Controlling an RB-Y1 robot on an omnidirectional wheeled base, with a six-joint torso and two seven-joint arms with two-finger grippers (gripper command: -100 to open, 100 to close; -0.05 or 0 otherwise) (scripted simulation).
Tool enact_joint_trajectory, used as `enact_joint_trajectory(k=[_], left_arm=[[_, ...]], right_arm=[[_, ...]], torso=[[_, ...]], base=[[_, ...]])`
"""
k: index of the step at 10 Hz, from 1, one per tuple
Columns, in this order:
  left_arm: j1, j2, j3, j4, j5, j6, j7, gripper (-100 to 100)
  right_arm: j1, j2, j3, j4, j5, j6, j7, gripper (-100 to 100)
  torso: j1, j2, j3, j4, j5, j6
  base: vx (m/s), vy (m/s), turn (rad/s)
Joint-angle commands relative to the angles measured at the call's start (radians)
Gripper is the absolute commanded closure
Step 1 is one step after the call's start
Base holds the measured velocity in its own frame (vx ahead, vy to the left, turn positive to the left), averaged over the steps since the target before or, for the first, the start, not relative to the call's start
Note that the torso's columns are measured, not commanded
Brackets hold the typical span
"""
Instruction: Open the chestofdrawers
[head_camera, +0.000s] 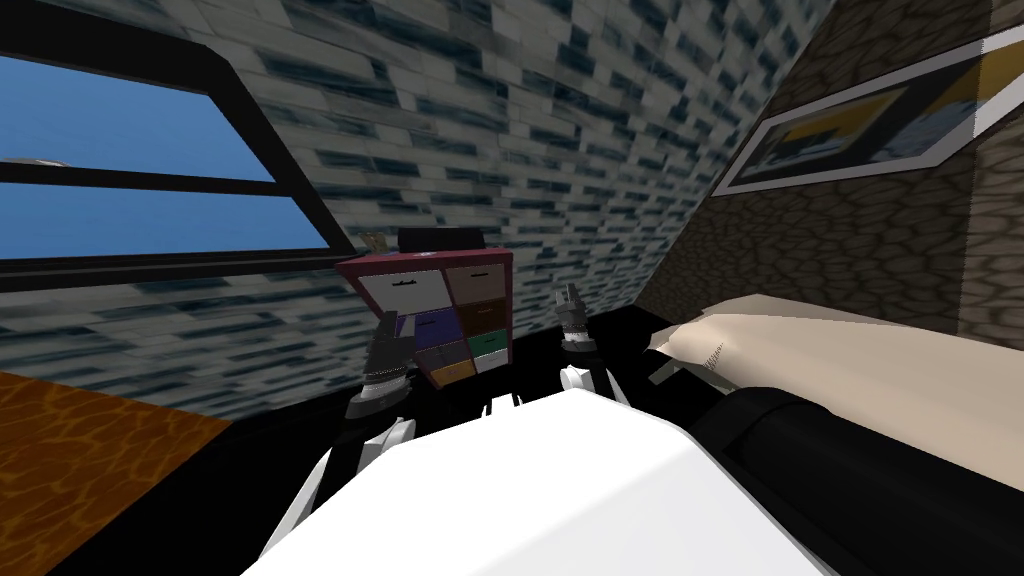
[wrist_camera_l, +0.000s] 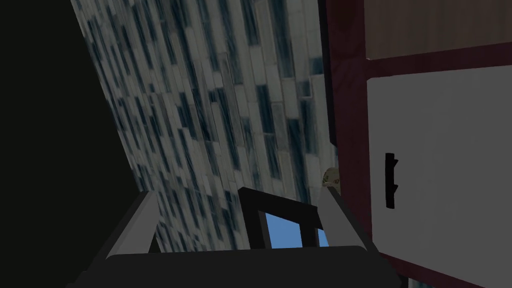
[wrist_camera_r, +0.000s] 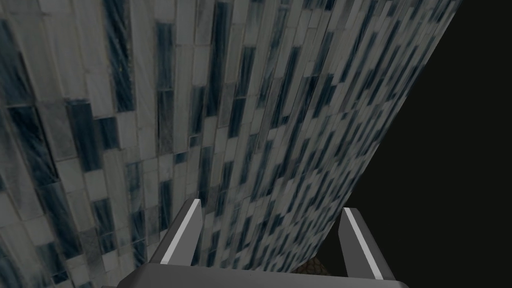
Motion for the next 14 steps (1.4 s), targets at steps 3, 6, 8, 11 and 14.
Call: enact_joint_trajectory(k=[3,6,8,11,14], left_arm=[[-0.018,0.009,0.008,0.124,0.008,-0.026,0.014,-100],[-0.031,-0.009,0.010,0.197,0.011,-0.038,0.019,-100],[-0.039,-0.020,0.011,0.243,0.013,-0.045,0.023,-100],[-0.051,-0.029,0.013,0.308,0.016,-0.056,0.028,-100],[-0.063,-0.023,0.014,0.373,0.019,-0.066,0.033,-100]], right_arm=[[0.000,0.000,0.000,0.000,0.000,0.000,0.000,0],[0.000,0.000,0.000,0.000,0.000,0.000,0.000,0],[0.000,0.000,0.000,0.000,0.000,0.000,0.000,0],[0.000,0.000,0.000,0.000,0.000,0.000,0.000,0],[0.000,0.000,0.000,0.000,0.000,0.000,0.000,0]], torso=[[0.000,0.000,0.000,0.000,0.000,0.000],[-0.001,0.000,0.000,0.000,0.000,0.000],[0.001,0.000,0.000,0.000,0.000,0.000],[0.000,0.000,0.000,0.000,0.000,0.000],[0.000,-0.001,-0.001,0.000,0.000,0.000]], base=[[0.065,-0.057,-0.008],[0.071,-0.071,-0.007],[0.057,-0.054,-0.006],[0.050,-0.057,-0.007],[0.063,-0.055,-0.007]])
